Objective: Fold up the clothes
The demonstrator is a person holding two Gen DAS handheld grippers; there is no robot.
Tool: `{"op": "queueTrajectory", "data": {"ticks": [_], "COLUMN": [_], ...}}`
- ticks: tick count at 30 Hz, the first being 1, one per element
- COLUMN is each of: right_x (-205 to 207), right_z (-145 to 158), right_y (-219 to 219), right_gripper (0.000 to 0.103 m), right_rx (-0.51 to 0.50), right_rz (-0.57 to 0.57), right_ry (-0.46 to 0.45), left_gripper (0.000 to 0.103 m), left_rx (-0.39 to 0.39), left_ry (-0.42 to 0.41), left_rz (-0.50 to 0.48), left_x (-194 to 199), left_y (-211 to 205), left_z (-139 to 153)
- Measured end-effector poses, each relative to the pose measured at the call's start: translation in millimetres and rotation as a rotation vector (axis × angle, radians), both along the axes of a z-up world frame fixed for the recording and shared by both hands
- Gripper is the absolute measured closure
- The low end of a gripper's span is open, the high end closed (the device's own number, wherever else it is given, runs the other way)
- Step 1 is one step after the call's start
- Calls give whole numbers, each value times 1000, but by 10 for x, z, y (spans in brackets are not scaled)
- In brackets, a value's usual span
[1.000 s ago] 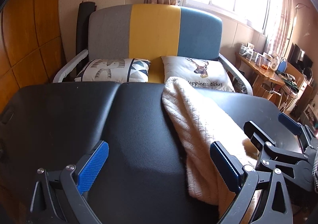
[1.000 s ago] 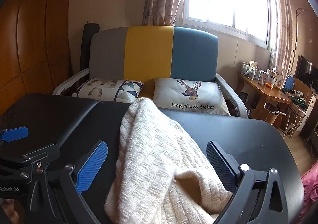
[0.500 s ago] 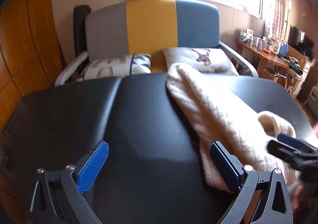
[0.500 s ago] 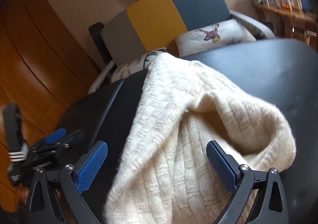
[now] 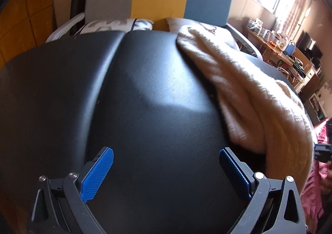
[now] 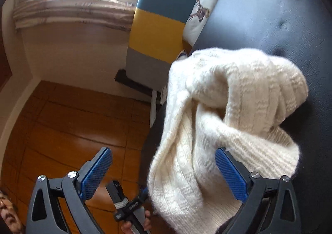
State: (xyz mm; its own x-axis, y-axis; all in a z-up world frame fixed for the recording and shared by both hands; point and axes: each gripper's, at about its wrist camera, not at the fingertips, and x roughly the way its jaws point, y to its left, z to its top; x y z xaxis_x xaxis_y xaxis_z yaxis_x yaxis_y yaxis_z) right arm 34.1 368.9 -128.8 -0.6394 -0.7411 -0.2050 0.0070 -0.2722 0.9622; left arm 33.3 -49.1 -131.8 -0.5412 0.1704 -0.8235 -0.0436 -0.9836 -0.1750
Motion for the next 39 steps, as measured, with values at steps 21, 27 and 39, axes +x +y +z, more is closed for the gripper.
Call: {"op": "queueTrajectory", "data": {"ticks": [21,27,39], "right_x": [-93,28,-357], "right_z": [-356,179,-128], "right_y": [22,-160,-721], "right_gripper": [1,3,12], "right_rx": [214,740,1136], "right_rz": [-44,-110,150], "right_ry": [-168,-8,-4], "left_gripper": [0,55,93], "left_rx": [16,-41,-10], "left_ry": [6,-81,-122], "left_rz": [-425,-402,-392], "left_x": [-182,-277,-229], "left_y": [1494,1571,1511], "left_z": [631,433,262]}}
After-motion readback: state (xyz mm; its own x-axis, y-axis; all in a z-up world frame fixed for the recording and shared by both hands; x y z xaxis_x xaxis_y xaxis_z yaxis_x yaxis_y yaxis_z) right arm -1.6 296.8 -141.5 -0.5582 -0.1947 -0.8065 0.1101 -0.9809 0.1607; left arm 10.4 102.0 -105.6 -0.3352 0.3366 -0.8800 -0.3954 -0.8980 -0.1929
